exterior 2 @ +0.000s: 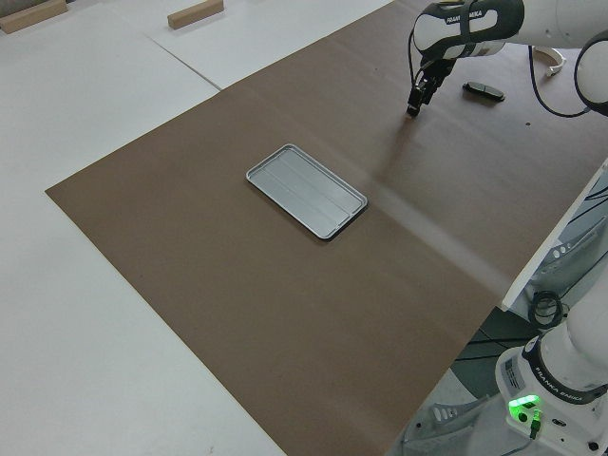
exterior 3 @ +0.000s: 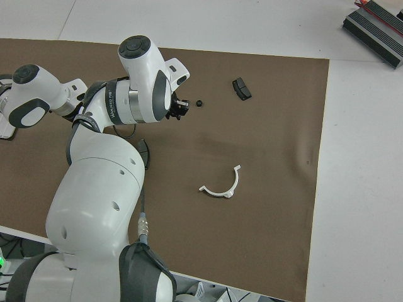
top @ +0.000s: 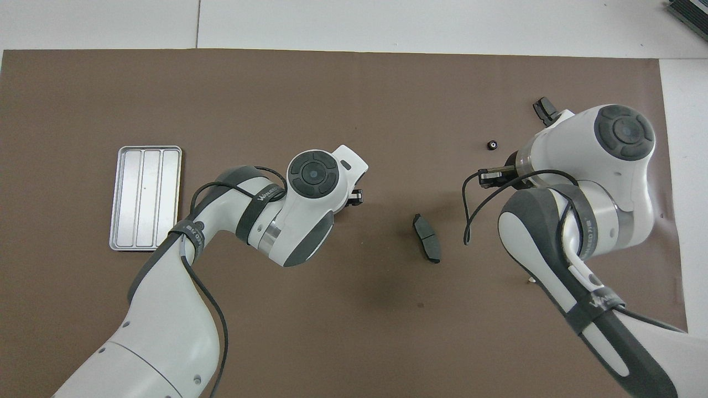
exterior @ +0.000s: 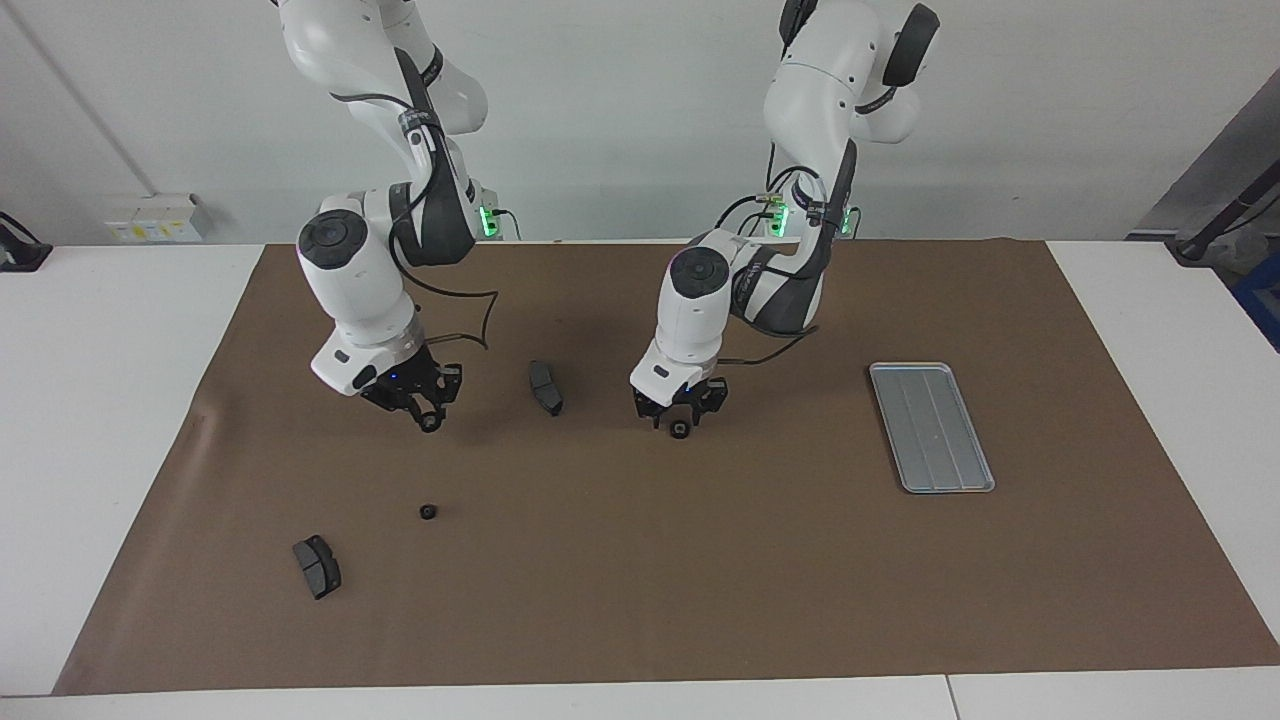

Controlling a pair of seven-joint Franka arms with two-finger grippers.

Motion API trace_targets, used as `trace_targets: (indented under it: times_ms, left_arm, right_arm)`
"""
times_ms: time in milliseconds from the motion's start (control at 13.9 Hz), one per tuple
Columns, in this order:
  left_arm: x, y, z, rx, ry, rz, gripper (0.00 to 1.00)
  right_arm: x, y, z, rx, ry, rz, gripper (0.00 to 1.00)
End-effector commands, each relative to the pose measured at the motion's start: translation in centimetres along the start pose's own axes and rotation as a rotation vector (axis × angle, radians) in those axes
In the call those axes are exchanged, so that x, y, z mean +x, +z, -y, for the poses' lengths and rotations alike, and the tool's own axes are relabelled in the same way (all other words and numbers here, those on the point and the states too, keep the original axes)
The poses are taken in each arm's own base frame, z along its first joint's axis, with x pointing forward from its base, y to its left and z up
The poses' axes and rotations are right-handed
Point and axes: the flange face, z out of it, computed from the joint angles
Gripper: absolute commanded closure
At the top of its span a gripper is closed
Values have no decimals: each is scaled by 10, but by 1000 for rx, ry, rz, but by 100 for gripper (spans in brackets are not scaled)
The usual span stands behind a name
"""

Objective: Pick bearing gear from pile to tray

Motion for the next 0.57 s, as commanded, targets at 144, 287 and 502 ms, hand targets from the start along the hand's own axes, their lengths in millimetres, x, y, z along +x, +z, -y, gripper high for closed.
trace_targets:
  times_ms: [144,287,502]
  left_arm:
    - [-6,-2,10,12,17,-28,43]
    - [-6,-2,10,11,17,-29,47]
    - [-5,-3,9,7,19,-34,51]
  right_arm:
    - [1,-6,41,29,86,-13,100]
    - [-2,-7,59,32,104,-14,100]
    - [-4,-10,76,37,134,-22,100]
